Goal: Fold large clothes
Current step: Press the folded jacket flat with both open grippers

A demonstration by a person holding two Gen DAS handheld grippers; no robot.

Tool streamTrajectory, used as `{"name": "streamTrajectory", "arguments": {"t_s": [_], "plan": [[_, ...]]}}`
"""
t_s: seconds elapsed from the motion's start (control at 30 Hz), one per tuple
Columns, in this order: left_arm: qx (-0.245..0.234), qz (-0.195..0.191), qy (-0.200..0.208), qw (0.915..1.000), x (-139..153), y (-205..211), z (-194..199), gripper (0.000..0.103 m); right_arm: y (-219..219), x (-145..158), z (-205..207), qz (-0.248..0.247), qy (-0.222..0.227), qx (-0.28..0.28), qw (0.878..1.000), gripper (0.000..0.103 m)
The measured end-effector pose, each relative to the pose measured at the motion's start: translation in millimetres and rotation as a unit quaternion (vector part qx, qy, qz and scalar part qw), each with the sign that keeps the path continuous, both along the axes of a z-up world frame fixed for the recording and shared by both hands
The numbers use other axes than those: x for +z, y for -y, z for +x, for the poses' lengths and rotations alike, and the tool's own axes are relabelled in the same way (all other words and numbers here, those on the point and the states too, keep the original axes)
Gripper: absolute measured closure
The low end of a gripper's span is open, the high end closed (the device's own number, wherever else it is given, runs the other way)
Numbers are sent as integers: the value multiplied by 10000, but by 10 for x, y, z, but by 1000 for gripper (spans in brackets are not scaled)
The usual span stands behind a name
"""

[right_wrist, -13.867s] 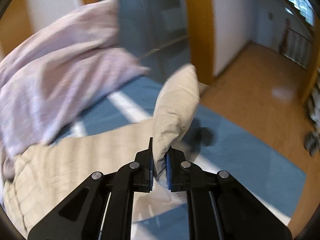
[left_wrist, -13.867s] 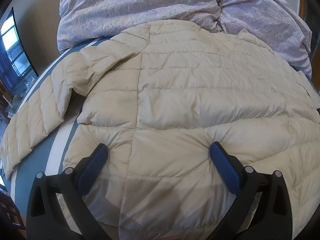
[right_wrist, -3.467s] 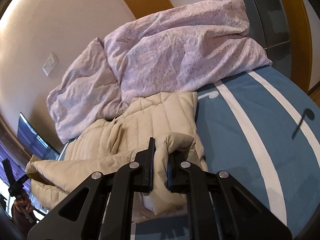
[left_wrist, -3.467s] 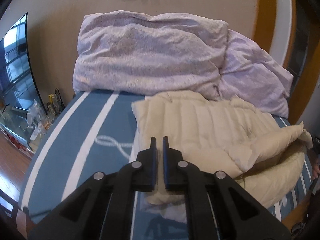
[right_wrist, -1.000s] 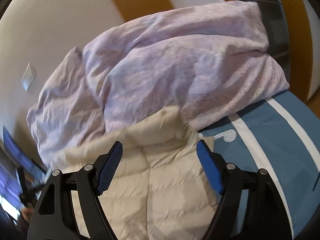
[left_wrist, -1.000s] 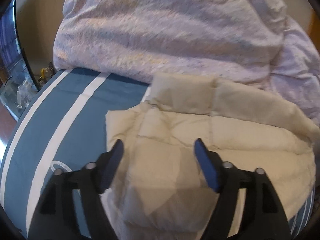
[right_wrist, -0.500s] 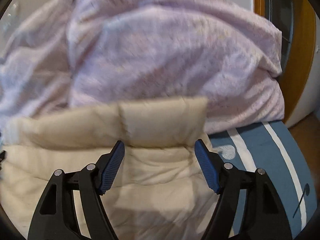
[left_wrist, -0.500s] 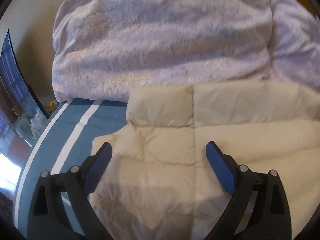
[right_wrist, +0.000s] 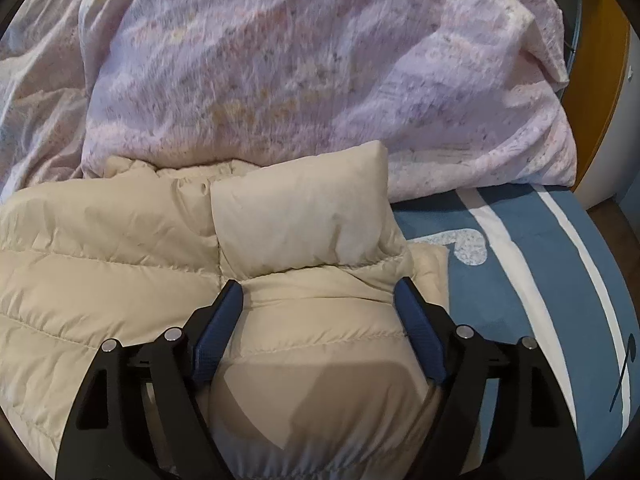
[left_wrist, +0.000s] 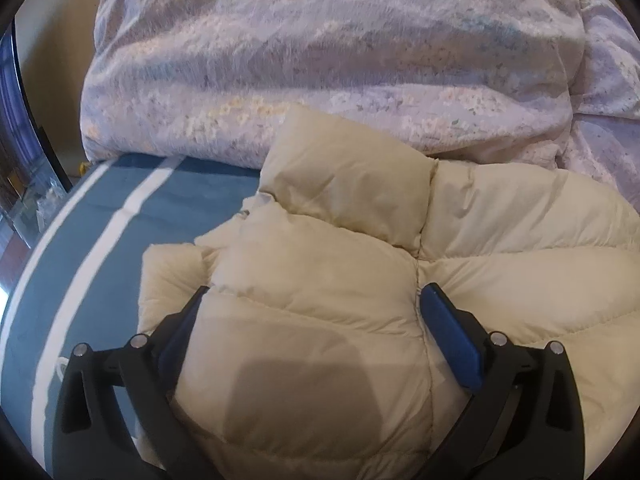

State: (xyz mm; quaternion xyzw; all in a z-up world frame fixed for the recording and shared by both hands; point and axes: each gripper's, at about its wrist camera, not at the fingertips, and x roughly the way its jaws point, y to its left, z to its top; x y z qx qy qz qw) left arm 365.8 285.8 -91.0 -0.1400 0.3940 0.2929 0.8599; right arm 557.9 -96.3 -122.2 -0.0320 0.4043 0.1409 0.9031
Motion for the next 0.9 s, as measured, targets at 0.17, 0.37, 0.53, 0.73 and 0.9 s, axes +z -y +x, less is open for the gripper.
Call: {"name": "streamTrajectory", "arguments": {"t_s": [0.17,0.37,0.53,0.73,0.9], "plan": [[15,-79,-122,9999,-53,-19,37,2,20,-36,47,19,-107,35,9999,21],[72,-137,-202,9997,-85,-45,72,2,63,-90,123,39,-145,32,9999,20],[88,-107,-277,9995,-93,-54,110,2,95,-109,146,42,-149,24,9999,19],[82,-114,-292,9995,-99,-65,141,2,22,-75,91,63,-154,14,9999,19],[83,-115,-293,9995,-94,-42,156,2,27,-68,69,73,-154,9,9999,19]]}}
